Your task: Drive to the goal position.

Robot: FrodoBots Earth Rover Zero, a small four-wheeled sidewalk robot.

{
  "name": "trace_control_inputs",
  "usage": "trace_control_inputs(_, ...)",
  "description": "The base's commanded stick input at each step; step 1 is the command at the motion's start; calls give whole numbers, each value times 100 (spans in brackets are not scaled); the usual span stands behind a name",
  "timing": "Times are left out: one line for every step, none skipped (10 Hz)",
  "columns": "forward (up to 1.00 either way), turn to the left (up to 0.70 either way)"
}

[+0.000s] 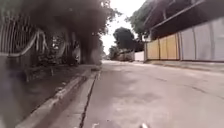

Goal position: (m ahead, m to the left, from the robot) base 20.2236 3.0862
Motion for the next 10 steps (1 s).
trace_control_inputs(70,0)
trace_control_inputs(70,0)
trace_control_inputs(70,0)
trace_control_inputs(70,0)
trace_control_inputs(70,0)
trace_control_inputs(70,0)
trace_control_inputs(70,0)
trace_control_inputs(70,0)
trace_control_inputs(70,0)
trace_control_inputs(70,0)
